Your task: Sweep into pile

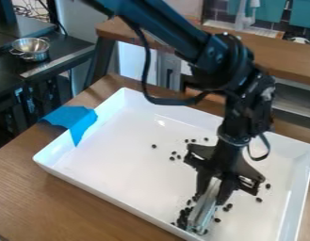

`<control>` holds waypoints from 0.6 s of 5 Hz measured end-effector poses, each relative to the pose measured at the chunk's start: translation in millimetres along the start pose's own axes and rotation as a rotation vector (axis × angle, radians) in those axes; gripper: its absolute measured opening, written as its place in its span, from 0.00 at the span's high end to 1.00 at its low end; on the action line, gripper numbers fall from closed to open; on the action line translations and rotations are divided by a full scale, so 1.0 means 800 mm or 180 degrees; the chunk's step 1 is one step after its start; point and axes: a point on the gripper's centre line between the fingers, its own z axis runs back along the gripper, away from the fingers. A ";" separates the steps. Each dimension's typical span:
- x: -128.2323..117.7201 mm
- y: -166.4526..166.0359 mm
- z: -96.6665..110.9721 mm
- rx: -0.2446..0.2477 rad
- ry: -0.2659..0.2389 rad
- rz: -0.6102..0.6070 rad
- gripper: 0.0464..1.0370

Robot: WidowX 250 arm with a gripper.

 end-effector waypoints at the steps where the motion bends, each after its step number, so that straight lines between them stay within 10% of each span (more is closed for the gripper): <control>1: 0.003 0.006 0.000 -0.0010 0.0005 0.0004 0.70; 3: 0.049 0.125 0.008 -0.0051 -0.0175 0.0149 0.70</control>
